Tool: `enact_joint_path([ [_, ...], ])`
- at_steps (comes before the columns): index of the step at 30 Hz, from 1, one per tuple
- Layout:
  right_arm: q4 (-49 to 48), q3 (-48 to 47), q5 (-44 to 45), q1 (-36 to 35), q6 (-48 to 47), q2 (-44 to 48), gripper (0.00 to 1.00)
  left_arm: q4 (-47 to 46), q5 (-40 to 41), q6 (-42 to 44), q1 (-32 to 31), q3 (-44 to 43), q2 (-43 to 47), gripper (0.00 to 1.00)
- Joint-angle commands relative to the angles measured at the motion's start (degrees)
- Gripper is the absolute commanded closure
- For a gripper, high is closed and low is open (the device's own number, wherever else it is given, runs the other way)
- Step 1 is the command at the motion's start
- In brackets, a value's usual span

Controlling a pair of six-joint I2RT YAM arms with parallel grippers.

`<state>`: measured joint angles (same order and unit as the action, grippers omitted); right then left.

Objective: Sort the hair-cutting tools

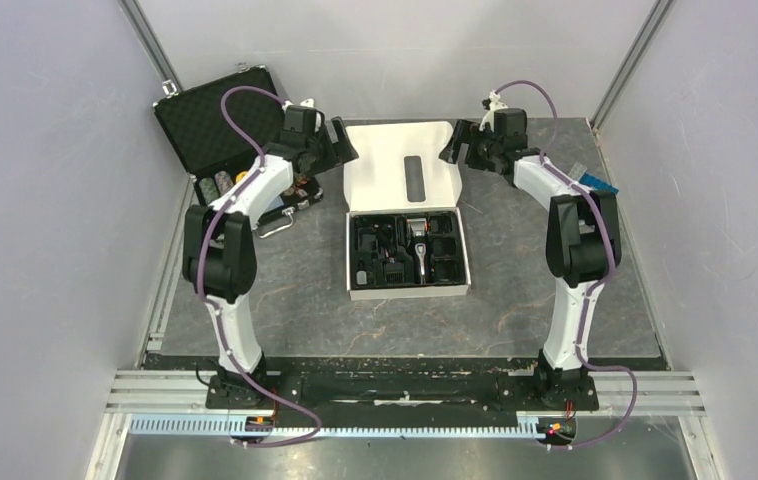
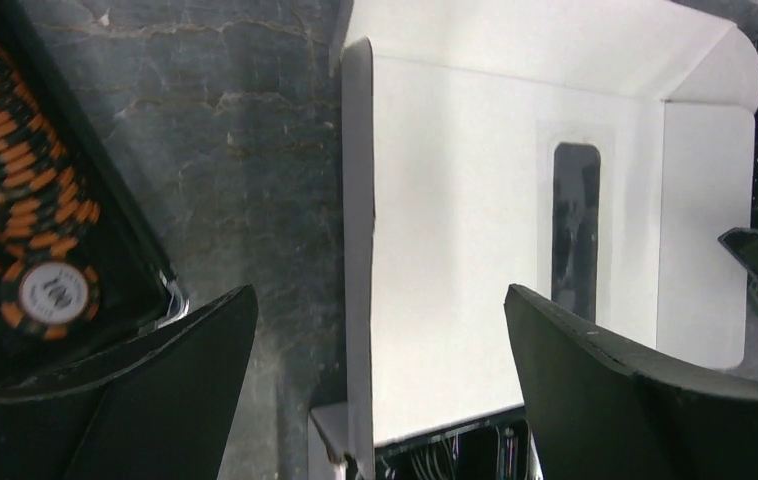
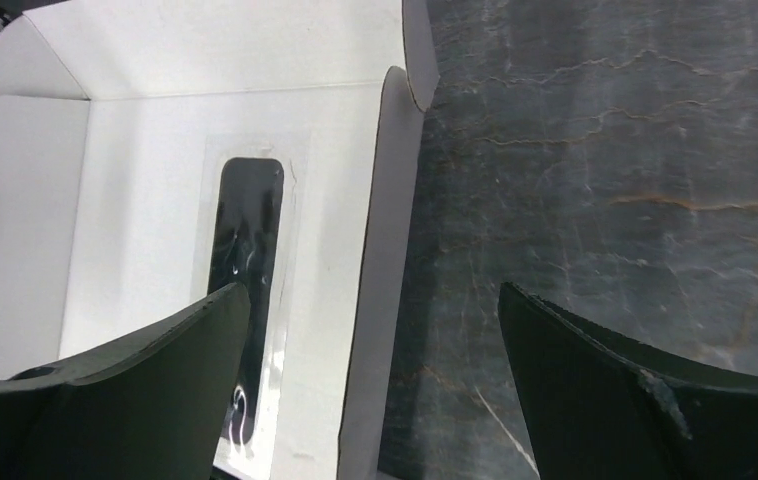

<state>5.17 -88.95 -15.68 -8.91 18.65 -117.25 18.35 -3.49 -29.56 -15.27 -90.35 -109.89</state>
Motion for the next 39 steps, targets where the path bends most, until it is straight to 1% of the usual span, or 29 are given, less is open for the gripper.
enact_joint_path([
  [1, -6.53, -4.47, -9.86, 0.9, 5.56, -4.5, 0.02, -1.68, -8.63, -3.69, 1.75, -7.07, -5.89, 0.0],
  [6, -9.51, -5.73, -13.52, 1.26, 8.44, -8.75, 0.02, -2.54, -16.15, -6.12, 3.02, -10.14, -11.42, 0.0],
  [10, -11.0, -6.86, -16.54, 1.34, 10.38, -11.0, 0.02, -4.45, -21.16, -8.88, 3.4, -10.85, -13.92, 0.0],
  [16, -12.07, -6.36, -19.05, 1.36, 10.5, -9.22, 0.02, -7.45, -26.89, -12.01, 3.45, -10.87, -13.96, 0.0],
  [22, -12.86, -3.39, -19.83, 1.33, 9.69, -4.45, 0.02, -13.43, -30.07, -14.18, 3.49, -5.76, -8.89, 0.0],
  [28, -14.15, 1.21, -20.0, 1.34, 8.61, 0.88, 0.02, -18.17, -30.78, -13.9, 3.49, 0.64, -2.41, 0.0],
  [29, -14.35, 1.93, -20.0, 1.25, 8.34, 1.63, 0.02, -20.29, -30.87, -13.74, 3.49, 1.46, -1.57, 0.0],
  [39, -15.1, 6.74, -20.09, 1.32, 6.31, 8.91, 0.02, -28.74, -31.58, -12.96, 3.49, 9.61, 5.77, 0.0],
])
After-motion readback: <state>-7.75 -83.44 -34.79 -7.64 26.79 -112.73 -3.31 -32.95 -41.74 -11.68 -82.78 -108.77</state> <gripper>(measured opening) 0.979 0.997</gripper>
